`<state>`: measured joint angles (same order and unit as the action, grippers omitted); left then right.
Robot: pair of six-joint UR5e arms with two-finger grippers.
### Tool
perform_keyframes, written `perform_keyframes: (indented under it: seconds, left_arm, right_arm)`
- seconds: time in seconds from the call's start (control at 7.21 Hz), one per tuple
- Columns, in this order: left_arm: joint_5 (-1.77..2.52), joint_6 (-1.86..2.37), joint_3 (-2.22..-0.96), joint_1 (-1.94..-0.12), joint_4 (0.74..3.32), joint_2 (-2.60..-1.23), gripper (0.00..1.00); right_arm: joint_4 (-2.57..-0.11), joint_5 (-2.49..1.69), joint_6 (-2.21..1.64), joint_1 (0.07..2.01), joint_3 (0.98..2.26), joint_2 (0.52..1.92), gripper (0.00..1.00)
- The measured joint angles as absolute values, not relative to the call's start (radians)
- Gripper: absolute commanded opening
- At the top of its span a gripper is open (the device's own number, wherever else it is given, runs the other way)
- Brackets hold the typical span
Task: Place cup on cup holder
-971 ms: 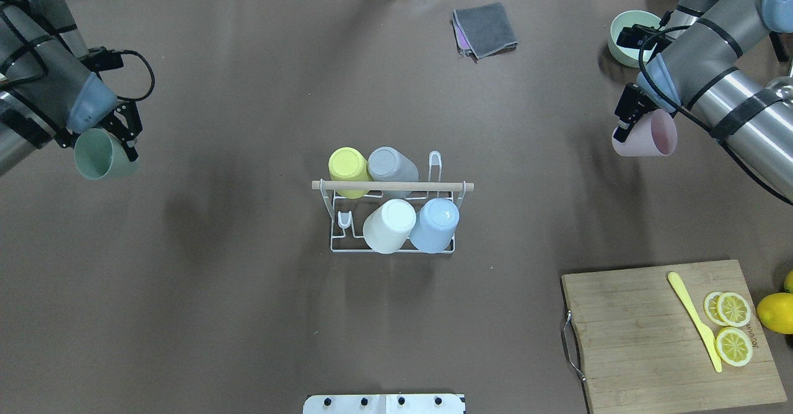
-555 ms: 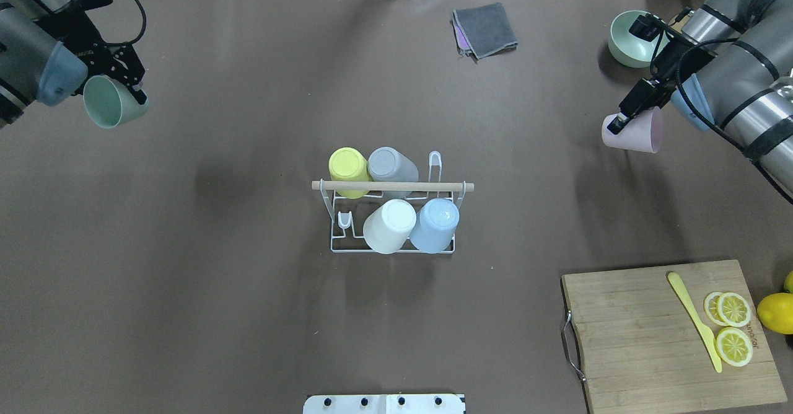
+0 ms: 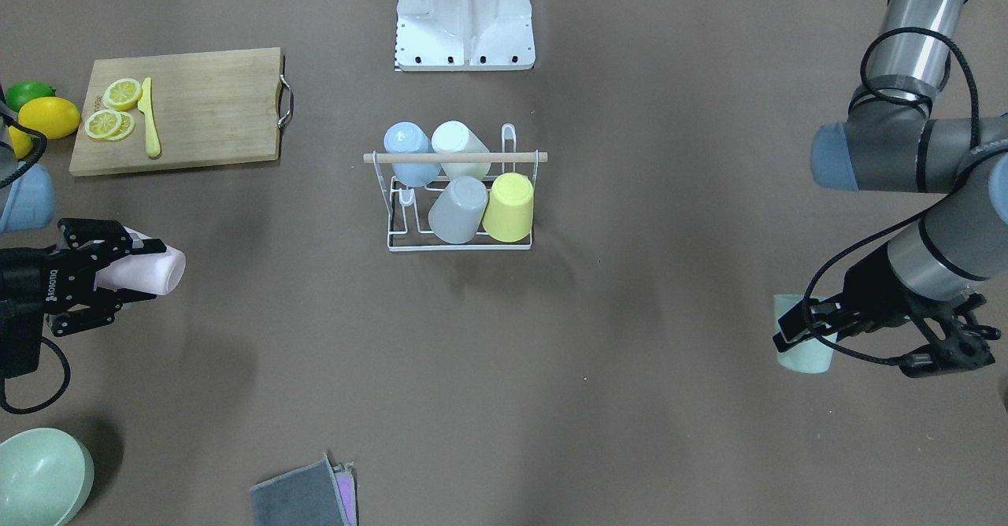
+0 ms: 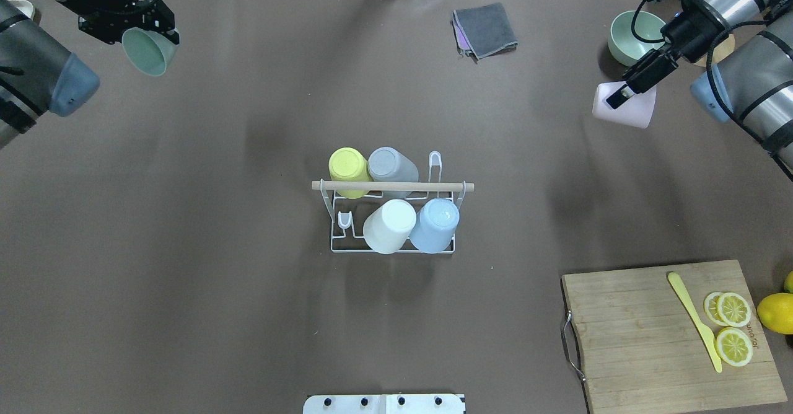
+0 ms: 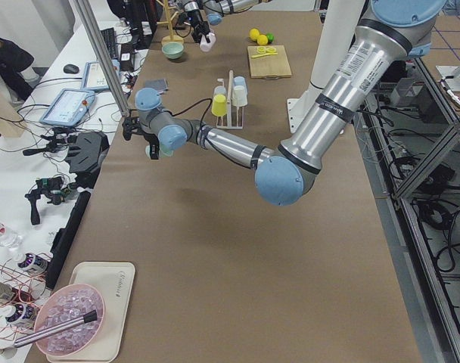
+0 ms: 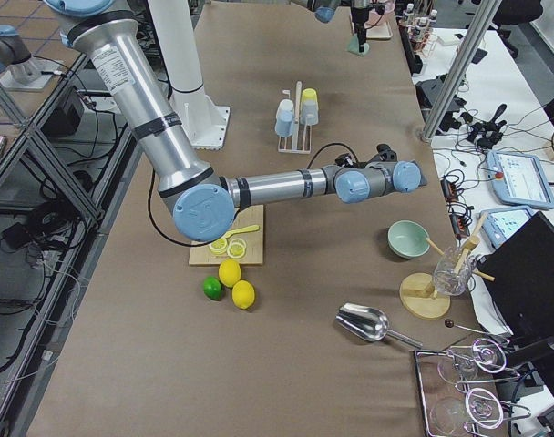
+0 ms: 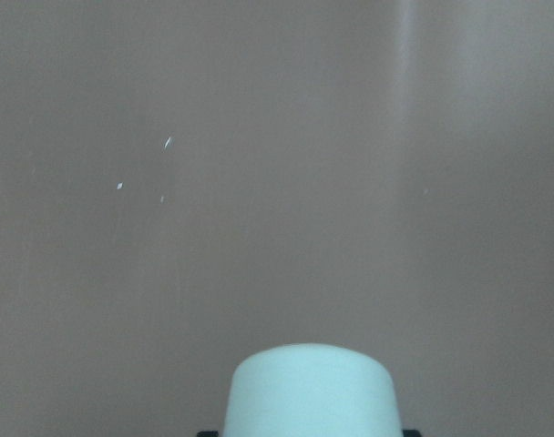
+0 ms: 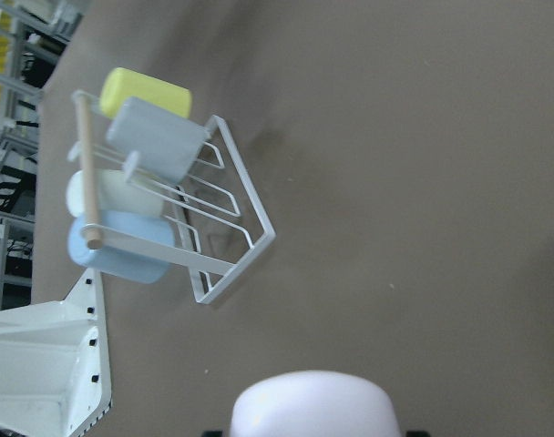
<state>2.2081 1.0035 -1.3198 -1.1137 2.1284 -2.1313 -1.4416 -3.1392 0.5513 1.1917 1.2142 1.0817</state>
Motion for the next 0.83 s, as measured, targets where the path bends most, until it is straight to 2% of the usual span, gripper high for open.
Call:
perform_keyframes:
  seconds: [0.28, 0.83]
  left_arm:
    - [2.012, 1.121, -1.36, -1.074, 2.327, -2.129, 0.0]
    - [1.737, 1.196, -1.551, -1.019, 2.572, -2.077, 0.0]
  right_arm:
    - [-1.383, -3.304, 0.794, 1.207, 1.214, 1.078, 0.32]
    - [-1.346, -3.559, 1.268, 1.248, 1.173, 1.097, 0.3]
